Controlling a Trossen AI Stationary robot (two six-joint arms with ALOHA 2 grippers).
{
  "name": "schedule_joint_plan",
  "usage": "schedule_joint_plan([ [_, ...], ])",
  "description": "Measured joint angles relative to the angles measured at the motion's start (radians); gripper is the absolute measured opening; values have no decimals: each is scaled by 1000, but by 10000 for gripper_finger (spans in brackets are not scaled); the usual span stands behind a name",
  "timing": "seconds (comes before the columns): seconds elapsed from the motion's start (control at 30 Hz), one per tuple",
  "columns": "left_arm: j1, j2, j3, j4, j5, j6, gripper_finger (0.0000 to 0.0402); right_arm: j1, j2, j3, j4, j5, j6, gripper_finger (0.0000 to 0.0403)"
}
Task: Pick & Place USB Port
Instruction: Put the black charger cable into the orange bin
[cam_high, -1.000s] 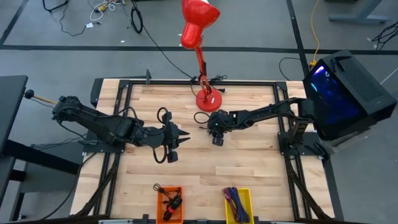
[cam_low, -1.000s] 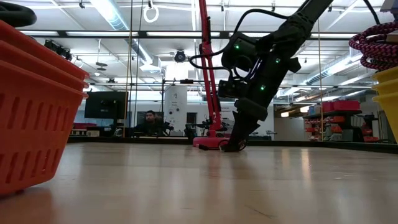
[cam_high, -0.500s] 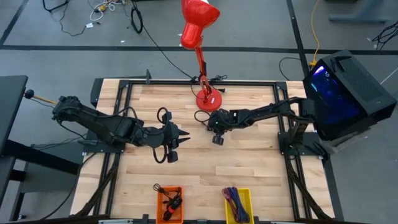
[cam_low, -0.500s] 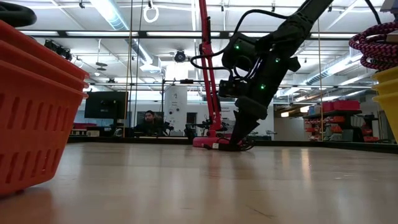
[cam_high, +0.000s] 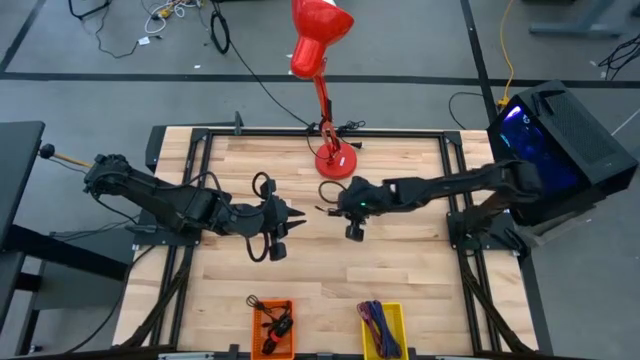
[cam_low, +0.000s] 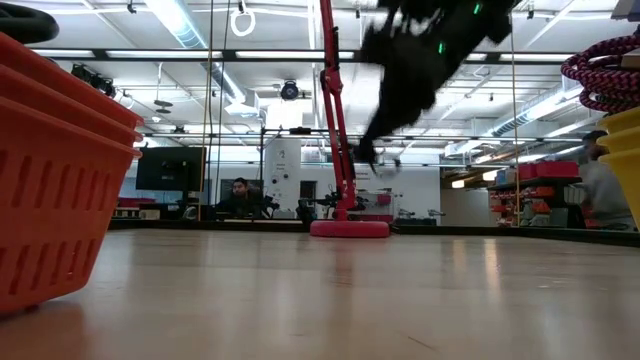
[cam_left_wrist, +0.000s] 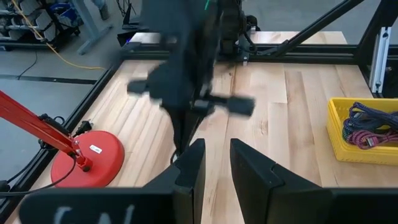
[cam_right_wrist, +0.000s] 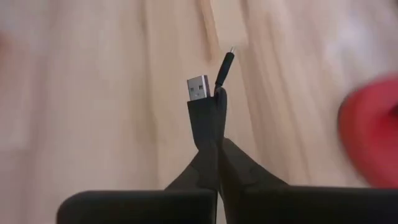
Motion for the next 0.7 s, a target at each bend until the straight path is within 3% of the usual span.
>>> schedule_joint_plan([
  [0.33,0,0,0,67,-1,7,80,156,-296,23,140,139,-17,0],
  [0.7,3,0,0,250,-1,122,80,257,-349,22,317,195,-112,0],
])
